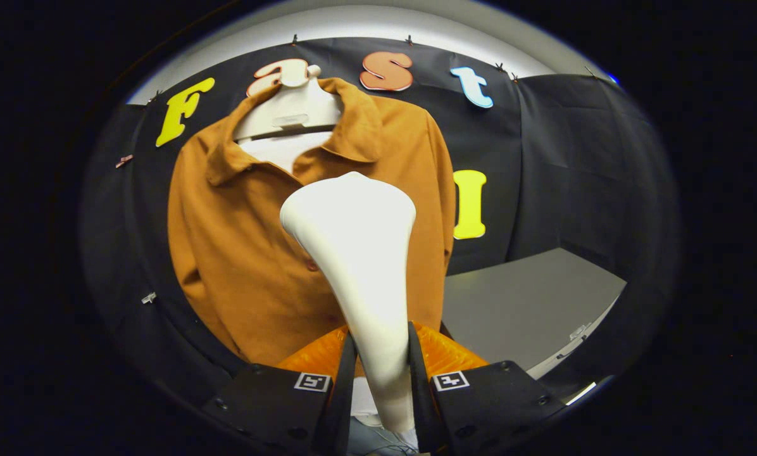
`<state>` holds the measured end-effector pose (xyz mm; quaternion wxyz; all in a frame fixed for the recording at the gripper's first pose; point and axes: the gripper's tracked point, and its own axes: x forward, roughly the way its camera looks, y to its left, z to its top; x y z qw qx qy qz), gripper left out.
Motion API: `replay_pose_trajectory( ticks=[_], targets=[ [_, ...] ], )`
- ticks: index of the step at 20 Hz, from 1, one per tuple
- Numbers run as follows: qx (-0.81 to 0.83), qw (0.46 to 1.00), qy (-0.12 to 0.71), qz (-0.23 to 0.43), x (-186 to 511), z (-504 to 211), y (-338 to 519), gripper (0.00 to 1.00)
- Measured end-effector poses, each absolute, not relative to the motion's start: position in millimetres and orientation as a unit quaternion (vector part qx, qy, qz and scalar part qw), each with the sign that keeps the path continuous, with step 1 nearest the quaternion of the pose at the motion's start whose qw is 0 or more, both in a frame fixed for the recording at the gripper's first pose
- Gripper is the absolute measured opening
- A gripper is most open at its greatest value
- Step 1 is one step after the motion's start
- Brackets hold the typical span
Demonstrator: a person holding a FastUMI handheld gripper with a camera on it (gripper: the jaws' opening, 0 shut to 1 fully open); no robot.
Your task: Iron the clothes twice with a garment steamer, once on the left side and once on the right side.
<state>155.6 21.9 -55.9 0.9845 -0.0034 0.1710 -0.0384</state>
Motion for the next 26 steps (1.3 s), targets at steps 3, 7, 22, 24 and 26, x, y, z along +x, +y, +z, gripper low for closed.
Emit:
replay_pose_trajectory(
  ticks=[3,7,22,24,26],
  targets=[
    [-0.003,0.988,0.151,-0.008,153,-41,53,0.44],
    [-0.004,0.989,0.148,0.015,153,-41,86,0.44],
    [-0.04,0.968,0.246,0.003,192,-137,131,0.44],
    [-0.043,0.963,0.266,0.003,192,-154,133,0.44],
    [-0.048,0.957,0.286,0.003,191,-172,134,0.44]
  ],
)
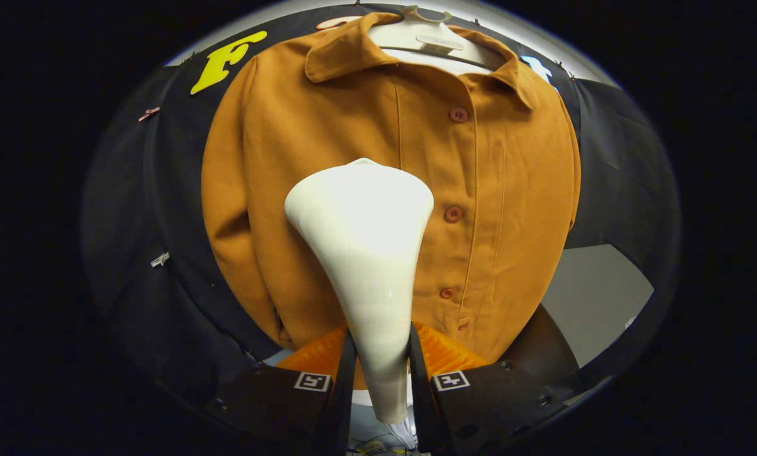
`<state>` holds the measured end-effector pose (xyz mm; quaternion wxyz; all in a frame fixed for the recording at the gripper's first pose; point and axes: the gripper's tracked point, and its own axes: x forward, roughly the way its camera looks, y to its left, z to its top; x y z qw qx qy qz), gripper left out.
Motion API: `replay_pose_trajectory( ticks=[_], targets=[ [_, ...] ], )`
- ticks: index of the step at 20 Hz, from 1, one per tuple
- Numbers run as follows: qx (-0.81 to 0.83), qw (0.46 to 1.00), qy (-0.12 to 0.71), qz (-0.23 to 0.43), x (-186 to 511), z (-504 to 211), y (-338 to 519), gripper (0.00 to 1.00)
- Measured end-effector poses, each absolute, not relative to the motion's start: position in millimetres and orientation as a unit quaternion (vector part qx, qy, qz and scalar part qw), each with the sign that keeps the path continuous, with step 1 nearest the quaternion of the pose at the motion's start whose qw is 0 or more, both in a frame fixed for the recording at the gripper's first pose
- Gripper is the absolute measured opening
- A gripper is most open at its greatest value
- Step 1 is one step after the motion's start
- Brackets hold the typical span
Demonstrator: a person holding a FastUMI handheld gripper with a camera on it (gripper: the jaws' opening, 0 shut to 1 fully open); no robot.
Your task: Iron the clothes twice with a garment steamer, once on the left side and once on the right side.
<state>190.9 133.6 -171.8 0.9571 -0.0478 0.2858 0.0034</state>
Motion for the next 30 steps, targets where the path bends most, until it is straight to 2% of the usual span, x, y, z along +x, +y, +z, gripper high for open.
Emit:
replay_pose_trajectory(
  ticks=[10,24,27,30],
  targets=[
    [-0.04,0.928,0.371,0.0,176,-249,120,0.45],
    [-0.053,0.871,0.488,-0.002,118,-315,107,0.44],
    [-0.085,0.868,0.488,0.019,95,-302,91,0.45],
    [-0.083,0.896,0.436,0.018,95,-254,80,0.44]
  ],
)
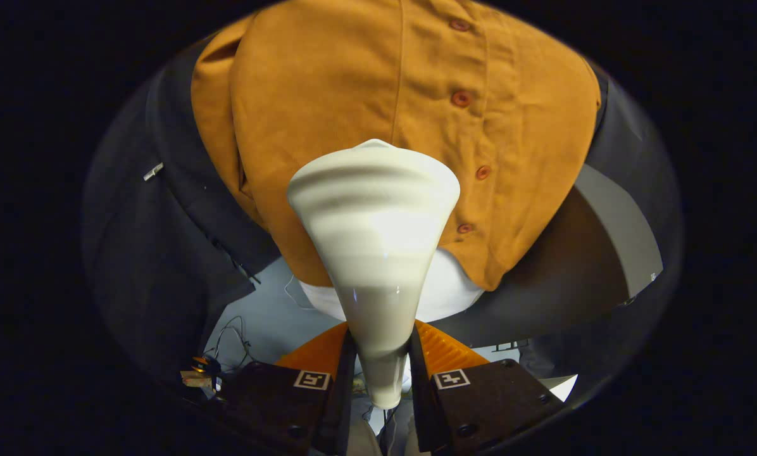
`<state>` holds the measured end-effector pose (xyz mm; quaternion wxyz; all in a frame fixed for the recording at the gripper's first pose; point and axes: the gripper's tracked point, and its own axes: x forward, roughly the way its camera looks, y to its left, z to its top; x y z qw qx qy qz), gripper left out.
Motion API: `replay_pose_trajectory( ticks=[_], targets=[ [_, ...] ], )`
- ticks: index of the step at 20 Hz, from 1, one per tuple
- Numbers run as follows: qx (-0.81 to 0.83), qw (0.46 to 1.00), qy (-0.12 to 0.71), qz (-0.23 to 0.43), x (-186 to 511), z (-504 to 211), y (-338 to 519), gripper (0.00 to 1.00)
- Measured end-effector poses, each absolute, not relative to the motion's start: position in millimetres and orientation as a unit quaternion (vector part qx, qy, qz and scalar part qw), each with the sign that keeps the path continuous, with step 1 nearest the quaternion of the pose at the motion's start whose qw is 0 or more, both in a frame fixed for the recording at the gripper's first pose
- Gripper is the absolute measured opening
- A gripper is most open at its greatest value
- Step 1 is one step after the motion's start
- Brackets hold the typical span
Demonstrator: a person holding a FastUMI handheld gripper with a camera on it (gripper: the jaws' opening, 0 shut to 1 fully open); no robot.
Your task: Iron the clothes twice with a garment steamer, once on the left side and once on the right side.
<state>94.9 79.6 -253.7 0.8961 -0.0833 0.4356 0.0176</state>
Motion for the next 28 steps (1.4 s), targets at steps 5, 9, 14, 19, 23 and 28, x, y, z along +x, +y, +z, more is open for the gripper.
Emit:
replay_pose_trajectory(
  ticks=[5,9,14,19,23,28],
  targets=[
    [-0.073,0.943,0.324,0.015,114,-161,51,0.44],
    [-0.05,0.966,0.252,0.003,125,-111,23,0.44],
    [-0.038,0.981,0.192,-0.002,127,-57,1,0.44],
    [-0.031,0.99,0.14,-0.003,129,-16,-12,0.44],
    [-0.027,0.995,0.093,0.001,119,5,-20,0.44],
    [-0.007,0.998,0.059,0.002,115,23,-34,0.44]
  ],
)
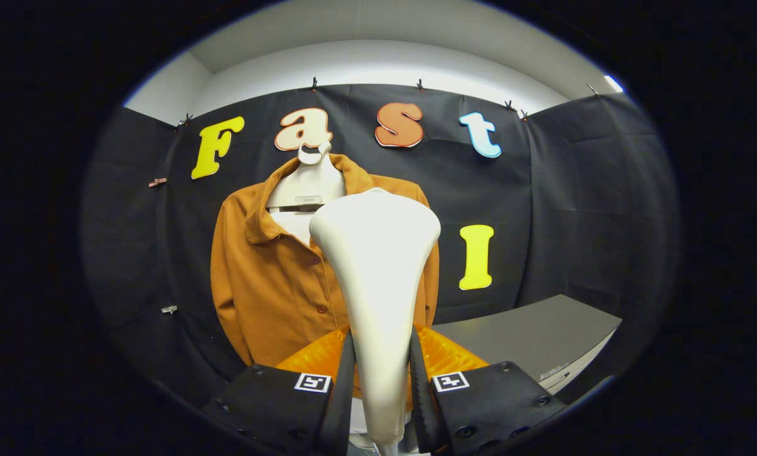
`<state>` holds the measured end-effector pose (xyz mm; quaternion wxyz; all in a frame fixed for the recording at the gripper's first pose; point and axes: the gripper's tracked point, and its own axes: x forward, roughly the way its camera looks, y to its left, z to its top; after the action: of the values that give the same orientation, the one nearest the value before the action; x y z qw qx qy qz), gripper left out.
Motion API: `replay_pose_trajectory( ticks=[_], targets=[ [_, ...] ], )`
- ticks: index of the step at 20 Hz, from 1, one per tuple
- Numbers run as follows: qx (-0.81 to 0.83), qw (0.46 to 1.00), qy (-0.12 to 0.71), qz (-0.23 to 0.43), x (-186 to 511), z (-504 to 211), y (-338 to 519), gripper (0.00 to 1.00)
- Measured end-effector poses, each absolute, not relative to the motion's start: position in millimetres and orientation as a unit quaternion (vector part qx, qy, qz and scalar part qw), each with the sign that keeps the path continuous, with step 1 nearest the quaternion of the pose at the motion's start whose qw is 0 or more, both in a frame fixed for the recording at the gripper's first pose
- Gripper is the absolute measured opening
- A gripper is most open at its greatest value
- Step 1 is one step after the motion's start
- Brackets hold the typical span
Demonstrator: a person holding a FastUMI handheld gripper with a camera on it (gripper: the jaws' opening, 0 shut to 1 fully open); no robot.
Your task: Iron the clothes twice with a garment steamer, once on the left side and once on the right side.
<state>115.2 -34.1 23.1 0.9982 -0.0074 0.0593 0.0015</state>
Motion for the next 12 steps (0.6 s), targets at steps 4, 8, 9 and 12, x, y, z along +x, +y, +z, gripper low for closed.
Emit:
replay_pose_trajectory(
  ticks=[4,8,9,12],
  targets=[
    [-0.009,0.998,0.068,0.008,119,17,-35,0.44],
    [-0.005,0.997,0.081,0.007,123,12,-41,0.44],
    [-0.006,0.997,0.082,0.007,124,11,-41,0.44],
    [-0.009,0.996,0.085,0.005,124,9,-44,0.44]
  ],
)
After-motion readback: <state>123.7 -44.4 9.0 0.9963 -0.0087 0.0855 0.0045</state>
